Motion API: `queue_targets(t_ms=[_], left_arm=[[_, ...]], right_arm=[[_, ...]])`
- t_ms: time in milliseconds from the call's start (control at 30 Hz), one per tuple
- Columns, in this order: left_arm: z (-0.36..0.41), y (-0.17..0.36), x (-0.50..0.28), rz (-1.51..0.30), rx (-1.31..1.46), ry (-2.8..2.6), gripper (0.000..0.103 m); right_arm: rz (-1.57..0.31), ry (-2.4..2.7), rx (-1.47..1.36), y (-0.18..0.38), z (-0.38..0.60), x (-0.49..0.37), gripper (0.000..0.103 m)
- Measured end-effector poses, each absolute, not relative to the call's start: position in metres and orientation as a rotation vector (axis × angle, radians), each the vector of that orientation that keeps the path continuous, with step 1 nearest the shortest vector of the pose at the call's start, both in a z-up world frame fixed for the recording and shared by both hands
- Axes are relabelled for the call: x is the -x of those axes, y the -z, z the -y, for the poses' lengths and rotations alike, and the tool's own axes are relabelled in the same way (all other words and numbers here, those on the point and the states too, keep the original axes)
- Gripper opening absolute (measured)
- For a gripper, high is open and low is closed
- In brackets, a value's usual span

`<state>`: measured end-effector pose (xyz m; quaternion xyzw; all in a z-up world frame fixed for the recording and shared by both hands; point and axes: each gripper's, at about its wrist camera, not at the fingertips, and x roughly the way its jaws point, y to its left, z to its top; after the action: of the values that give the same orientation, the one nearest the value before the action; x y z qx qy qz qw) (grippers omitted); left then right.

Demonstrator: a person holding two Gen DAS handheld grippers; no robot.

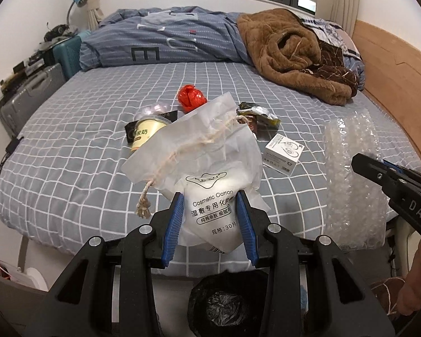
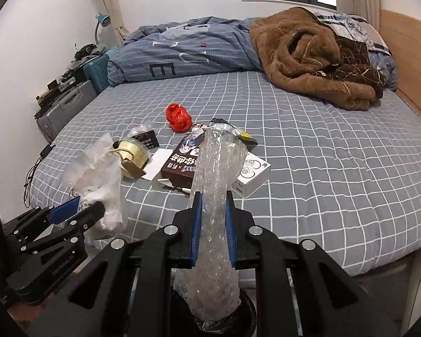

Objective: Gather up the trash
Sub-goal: 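Lift both held items and carry them down toward the black trash bin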

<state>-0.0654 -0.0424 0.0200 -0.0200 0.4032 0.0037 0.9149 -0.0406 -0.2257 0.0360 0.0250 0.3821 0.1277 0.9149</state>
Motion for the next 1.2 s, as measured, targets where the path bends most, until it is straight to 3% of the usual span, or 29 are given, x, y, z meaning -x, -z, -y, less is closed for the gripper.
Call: queue_targets(t_ms=[667,1200], left_arm=[[0.033,-0.009,0.136,-0.874,0.090,0.031,0.038],[0.035,0.031,0.167,-0.930,0.105,0.027,0.038]], right_arm=[[-0.823,-0.271,-0.058,-0.037,0.221,0.114,0.015],[-0.904,-0.261,-0.052,0.011,0.221,0.138,0.015]])
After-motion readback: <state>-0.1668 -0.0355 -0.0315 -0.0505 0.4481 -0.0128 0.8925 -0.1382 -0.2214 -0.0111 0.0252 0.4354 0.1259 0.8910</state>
